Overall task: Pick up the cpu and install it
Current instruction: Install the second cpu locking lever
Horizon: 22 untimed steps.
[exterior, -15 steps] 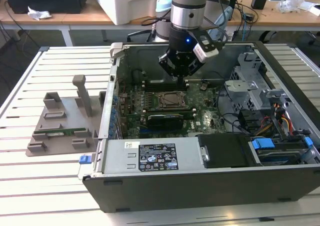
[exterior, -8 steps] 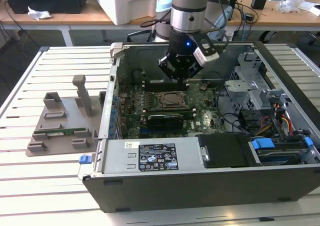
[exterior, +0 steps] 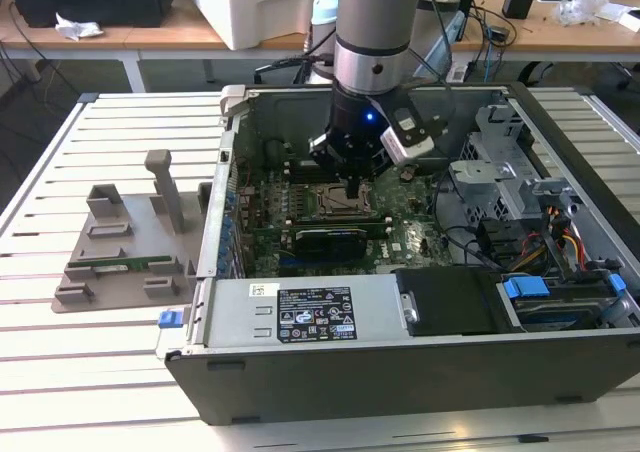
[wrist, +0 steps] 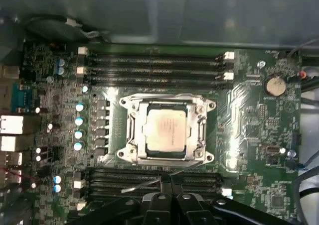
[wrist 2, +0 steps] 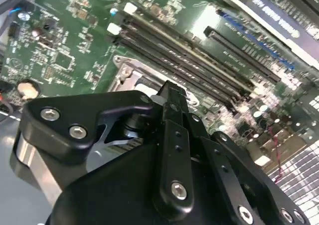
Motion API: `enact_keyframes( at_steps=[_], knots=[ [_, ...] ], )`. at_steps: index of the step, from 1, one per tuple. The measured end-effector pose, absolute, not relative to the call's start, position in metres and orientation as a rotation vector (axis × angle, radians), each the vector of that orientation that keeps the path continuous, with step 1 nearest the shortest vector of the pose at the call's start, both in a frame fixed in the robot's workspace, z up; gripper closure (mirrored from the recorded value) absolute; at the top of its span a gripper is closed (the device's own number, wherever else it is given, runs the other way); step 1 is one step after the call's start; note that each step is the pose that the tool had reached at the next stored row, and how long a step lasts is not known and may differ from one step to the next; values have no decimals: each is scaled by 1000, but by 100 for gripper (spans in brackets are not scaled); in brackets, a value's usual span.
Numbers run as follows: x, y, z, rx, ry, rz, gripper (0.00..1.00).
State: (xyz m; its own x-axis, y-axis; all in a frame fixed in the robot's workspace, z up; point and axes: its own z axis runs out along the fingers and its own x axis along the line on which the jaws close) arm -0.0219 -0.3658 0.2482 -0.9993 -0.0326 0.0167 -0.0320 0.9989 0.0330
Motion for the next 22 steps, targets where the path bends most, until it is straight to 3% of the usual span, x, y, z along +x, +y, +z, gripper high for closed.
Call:
enact_keyframes(
  at_steps=[4, 15, 22],
  knots=[
    [-43, -372, 243, 52, -3123, -84, 89],
    [-63, -374, 216, 98, -3121, -100, 89],
    [-65, -373, 208, 229, -3109, -190, 89]
  ],
)
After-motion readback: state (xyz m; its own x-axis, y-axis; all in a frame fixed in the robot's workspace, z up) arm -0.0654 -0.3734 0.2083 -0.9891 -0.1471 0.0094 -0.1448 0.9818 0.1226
